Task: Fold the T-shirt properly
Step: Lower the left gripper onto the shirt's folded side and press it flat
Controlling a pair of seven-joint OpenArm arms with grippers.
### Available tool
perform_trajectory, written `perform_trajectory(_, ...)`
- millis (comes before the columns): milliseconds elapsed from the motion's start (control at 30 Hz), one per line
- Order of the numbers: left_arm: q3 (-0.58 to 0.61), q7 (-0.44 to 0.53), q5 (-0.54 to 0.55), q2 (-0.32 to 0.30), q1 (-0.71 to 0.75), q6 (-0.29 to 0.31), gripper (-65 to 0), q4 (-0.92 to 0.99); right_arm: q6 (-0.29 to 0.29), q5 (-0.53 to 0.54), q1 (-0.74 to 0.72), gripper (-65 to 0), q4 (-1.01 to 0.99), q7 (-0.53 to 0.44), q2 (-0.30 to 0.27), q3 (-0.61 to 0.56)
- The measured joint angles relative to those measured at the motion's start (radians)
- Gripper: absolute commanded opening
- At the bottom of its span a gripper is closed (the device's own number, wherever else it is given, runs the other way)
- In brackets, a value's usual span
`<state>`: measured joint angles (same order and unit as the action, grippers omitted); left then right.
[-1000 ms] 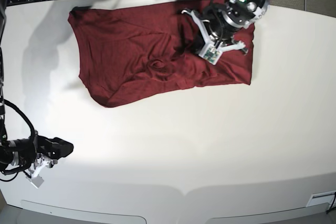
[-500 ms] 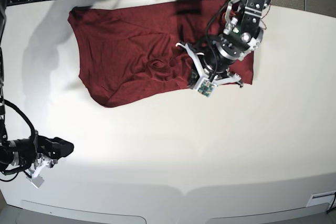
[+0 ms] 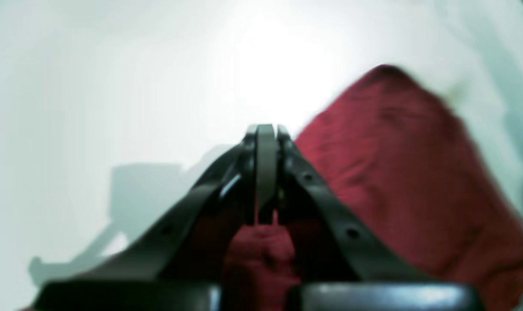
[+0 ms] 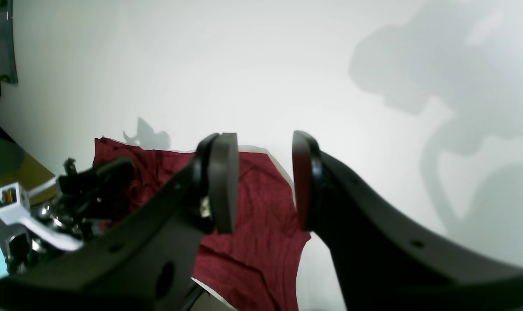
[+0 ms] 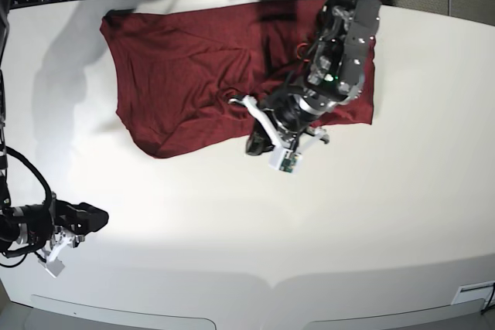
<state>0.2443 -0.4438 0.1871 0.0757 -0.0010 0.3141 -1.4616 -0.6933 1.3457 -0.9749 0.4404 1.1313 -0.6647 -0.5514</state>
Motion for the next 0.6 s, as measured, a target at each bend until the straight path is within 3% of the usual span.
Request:
perform_trajectory(233,-0.002,-0.28,0.001,-0.052,0.005,-0.001,-65.0,-0.255,0.0,0.0,0.0,-43.6,0.0,-0.022,0.002,0.0)
perform_trajectory(333,-0.002,-0.266,-0.04,-0.062,0.066,0.01,-65.0,-0.286,0.0,-0.003,0.0,-43.6,0.0,-0.021,0.0,0.0)
perform_trajectory(433,0.0,-0.3,-0.198,-0.067,0.156,0.029,-65.0,-0.276,0.0,-0.001,0.0,-43.6,0.0,-0.023,0.0,0.0)
perform_trajectory(600,-0.001,-0.205,-0.225,-0.069,0.183,0.029,-65.0,-0.278,0.0,0.0,0.0,-43.6,0.0,-0.023,0.006,0.0)
